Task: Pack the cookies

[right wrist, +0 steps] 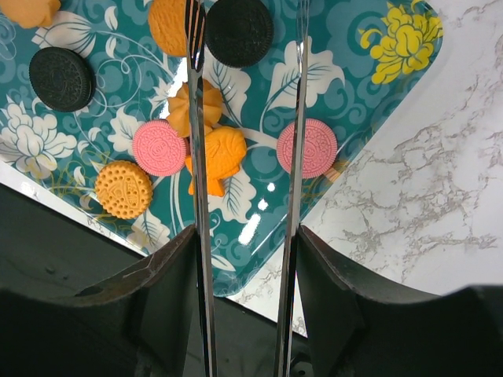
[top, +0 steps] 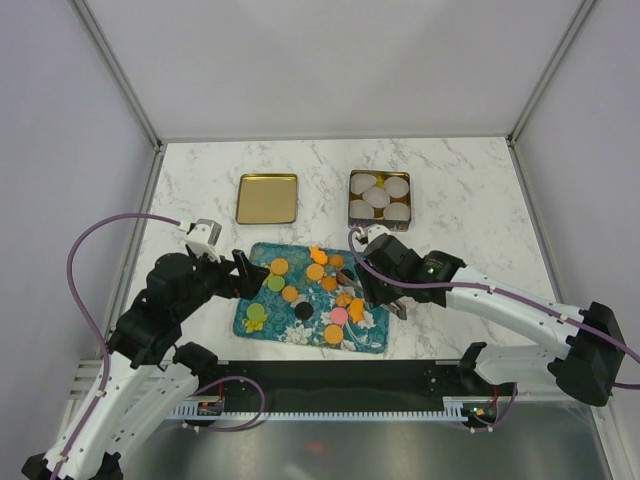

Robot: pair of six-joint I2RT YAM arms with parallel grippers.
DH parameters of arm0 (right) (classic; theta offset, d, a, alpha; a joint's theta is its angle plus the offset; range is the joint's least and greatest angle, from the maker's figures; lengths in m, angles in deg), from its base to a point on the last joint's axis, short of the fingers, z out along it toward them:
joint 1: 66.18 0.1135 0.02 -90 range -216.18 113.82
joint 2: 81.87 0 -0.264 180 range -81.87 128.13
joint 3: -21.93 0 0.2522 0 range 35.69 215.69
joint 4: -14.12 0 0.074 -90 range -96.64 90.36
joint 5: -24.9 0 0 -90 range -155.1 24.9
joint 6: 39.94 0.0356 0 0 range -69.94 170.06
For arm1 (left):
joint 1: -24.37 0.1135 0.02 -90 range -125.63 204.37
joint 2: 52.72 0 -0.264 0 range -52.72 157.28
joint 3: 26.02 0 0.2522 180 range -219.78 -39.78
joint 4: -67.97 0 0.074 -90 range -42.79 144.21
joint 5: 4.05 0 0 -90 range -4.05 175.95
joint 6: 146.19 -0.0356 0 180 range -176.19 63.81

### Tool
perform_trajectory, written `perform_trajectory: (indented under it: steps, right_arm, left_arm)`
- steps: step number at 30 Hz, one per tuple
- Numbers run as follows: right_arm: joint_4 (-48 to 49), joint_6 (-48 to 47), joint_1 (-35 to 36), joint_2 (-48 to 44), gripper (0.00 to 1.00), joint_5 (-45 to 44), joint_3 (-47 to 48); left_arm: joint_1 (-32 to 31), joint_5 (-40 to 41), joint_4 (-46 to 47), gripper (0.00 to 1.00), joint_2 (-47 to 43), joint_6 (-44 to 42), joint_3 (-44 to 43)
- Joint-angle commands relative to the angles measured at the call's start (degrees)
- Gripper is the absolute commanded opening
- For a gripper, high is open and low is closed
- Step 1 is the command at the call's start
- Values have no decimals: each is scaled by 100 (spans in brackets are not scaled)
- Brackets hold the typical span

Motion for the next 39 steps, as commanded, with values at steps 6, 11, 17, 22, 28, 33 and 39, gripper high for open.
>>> perform_trajectory:
  steps: [6,11,17,22,28,33,39]
  right_arm:
    - [284,-43,101,53,58,-67,-30]
    - [285,-34,137,71,58,-93,-48]
    - [214,-34,180,132,54,-208,-56]
    - [118,-34,268,255,53,-199,23]
    - [-58,-43,312,282,54,-331,111]
    - [-137,-69,321,238,53,-392,190]
    - [-164,-122,312,203,40,-287,348]
  left_arm:
    - [-35,50,125,100,-6,-157,3]
    - [-35,50,125,100,11,-166,3]
    - [-35,50,125,100,-6,-157,3]
    - [-35,50,125,100,11,-166,-6]
    - [-35,41,116,100,3,-166,3]
    - [-35,32,116,100,3,-166,-6]
    - [-35,50,125,100,-6,-157,-6]
